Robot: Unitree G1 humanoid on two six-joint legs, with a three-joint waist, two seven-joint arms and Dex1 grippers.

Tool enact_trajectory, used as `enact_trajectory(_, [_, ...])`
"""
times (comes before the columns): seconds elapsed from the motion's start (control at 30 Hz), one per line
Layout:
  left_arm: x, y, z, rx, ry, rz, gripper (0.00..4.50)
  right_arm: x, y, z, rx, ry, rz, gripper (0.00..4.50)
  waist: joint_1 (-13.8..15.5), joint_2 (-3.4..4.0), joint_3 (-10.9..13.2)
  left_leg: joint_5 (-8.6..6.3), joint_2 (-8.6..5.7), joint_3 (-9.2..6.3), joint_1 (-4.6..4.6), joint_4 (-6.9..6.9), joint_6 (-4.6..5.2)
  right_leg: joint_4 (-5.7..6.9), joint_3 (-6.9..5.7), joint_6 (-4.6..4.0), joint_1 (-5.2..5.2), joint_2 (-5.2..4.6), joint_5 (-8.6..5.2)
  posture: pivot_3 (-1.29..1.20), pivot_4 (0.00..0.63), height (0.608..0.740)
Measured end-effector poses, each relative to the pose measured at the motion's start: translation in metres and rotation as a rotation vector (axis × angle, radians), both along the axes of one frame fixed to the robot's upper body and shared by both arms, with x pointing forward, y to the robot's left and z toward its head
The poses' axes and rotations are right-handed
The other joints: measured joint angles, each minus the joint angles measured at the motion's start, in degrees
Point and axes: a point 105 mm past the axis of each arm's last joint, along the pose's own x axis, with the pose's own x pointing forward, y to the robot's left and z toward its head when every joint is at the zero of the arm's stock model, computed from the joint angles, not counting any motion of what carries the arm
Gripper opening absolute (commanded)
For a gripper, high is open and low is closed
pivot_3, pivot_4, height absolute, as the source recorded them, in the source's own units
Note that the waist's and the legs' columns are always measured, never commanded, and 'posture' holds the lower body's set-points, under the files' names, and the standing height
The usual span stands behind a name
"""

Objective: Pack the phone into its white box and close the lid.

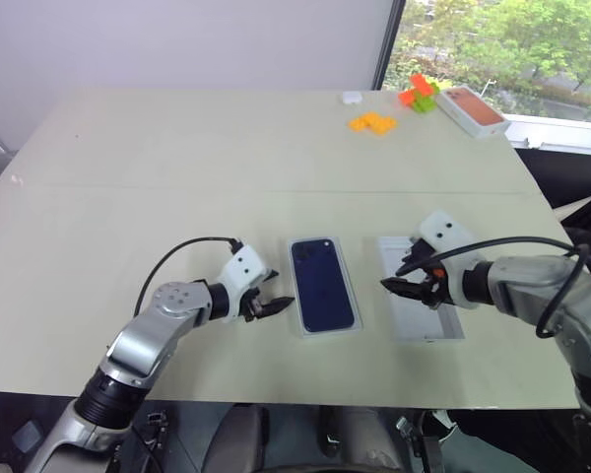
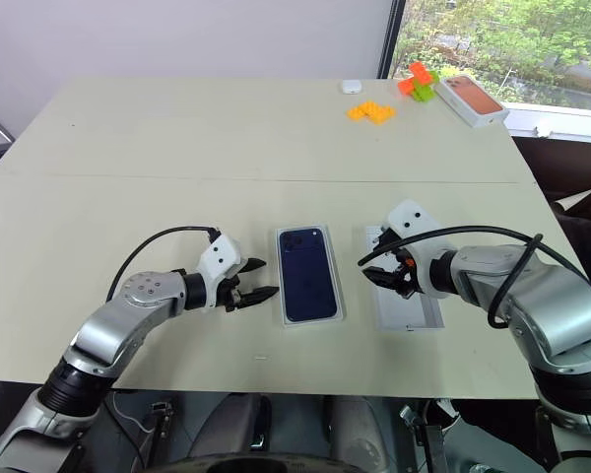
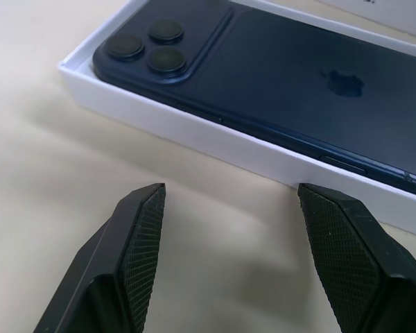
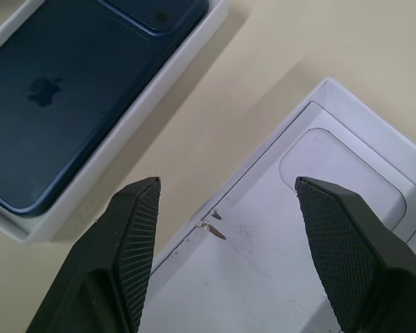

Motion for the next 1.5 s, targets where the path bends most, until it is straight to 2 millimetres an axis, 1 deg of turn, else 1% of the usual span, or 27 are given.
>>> enact_trajectory(0.2, [0.004,-0.004,0.000,-0.007,-0.005,0.011,3.25,0.000,0.000,0.000,-0.001,-0.004,0.004,3.24,-0.01,0.00,0.00,0.00,0.00,0.00,0.00,0.00,0.00,0.00,0.00,0.00,0.00,0.00,0.00,0.00,0.150,0.740])
enact_trajectory(0.53, [0.019,-0.006,0.001,0.002,-0.040,0.078,3.25,0.000,0.001,-0.001,-0.006,0.000,0.002,3.24,-0.02,0.00,0.00,0.03,0.00,0.00,0.02,0.01,0.05,0.01,0.00,0.03,0.02,0.00,0.02,0.00,0.150,0.740])
enact_trajectory(0.8, [0.036,-0.009,0.002,0.001,-0.080,0.136,3.25,0.001,0.002,-0.008,-0.007,0.024,-0.012,3.24,0.00,0.00,-0.01,0.04,-0.01,0.00,0.02,0.03,0.06,0.01,0.00,0.06,0.03,-0.01,0.04,0.00,0.150,0.740])
enact_trajectory(1.5, [0.048,-0.022,0.005,-0.048,-0.093,0.214,3.25,0.003,0.000,-0.016,-0.006,0.054,-0.078,3.24,0.01,0.00,-0.01,0.04,-0.02,-0.01,0.00,0.04,0.06,0.01,0.00,0.07,0.02,-0.03,0.05,0.00,0.150,0.740])
